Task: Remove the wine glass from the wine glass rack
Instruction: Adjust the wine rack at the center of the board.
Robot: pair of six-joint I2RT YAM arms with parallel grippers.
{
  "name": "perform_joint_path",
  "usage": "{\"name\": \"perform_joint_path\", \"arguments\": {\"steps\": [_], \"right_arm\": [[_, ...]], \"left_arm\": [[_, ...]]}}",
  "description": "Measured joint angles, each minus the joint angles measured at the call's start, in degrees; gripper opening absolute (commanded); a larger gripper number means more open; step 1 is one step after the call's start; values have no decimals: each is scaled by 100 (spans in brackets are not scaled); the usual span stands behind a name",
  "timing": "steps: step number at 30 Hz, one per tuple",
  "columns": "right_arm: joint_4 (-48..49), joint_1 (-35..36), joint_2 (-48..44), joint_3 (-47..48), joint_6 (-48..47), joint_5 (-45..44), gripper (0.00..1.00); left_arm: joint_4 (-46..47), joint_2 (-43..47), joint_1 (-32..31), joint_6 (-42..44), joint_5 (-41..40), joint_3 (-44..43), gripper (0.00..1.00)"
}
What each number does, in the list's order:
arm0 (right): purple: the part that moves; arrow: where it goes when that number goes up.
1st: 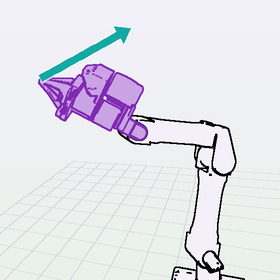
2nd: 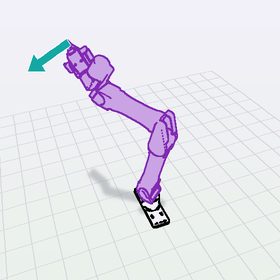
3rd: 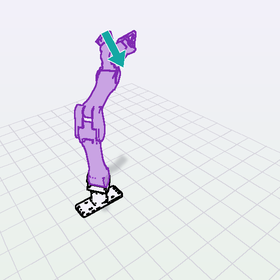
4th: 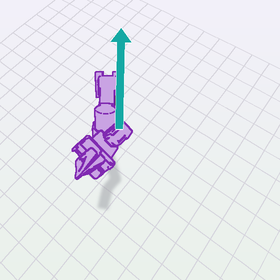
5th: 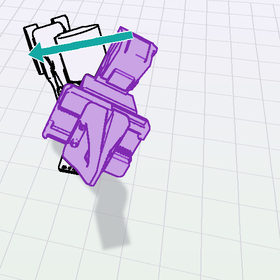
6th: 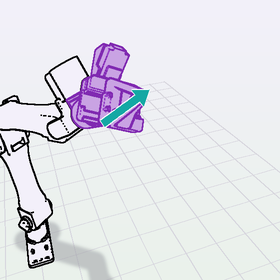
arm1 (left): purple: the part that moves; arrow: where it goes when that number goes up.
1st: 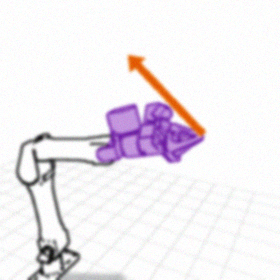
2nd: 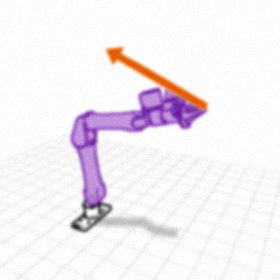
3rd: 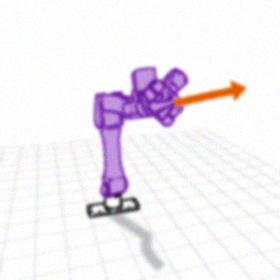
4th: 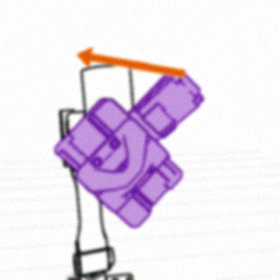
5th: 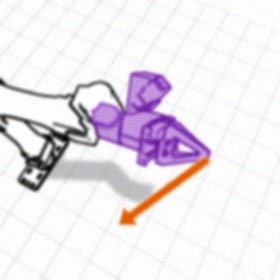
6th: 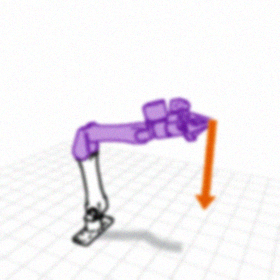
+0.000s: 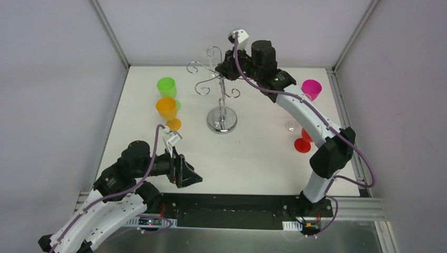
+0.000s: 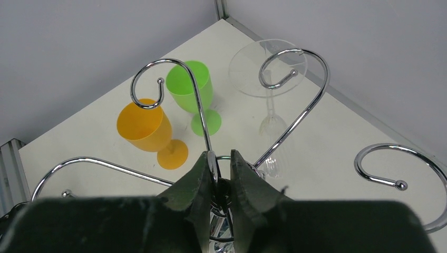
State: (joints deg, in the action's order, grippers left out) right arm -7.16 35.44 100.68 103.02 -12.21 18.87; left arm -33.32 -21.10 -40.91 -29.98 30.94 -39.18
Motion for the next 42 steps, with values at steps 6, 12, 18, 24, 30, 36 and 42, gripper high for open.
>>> {"name": "perform_joint_path", "arguments": {"steps": [6, 12, 18, 24, 30, 36, 42], "right_arm": [[275, -11, -26, -162, 15, 68, 0], [651, -52, -208, -535, 13, 262, 0], [890, -177, -413, -852, -15, 765, 0], [964, -341, -621, -1095, -168, 1626, 0], [1075, -546, -769, -1287, -258, 2522, 0], [1056, -645, -769, -1287, -236, 3008, 0], [1071, -675, -743, -1285, 61, 3342, 0]], "left_arm": [[2, -11, 0, 2, 0, 0, 84], [0, -15, 0, 4, 0, 0, 84], [0, -15, 0, 4, 0, 0, 84], [0, -15, 0, 4, 0, 0, 84], [2, -15, 0, 4, 0, 0, 85], [0, -15, 0, 4, -4, 0, 85], [2, -15, 0, 4, -7, 0, 85]]}}
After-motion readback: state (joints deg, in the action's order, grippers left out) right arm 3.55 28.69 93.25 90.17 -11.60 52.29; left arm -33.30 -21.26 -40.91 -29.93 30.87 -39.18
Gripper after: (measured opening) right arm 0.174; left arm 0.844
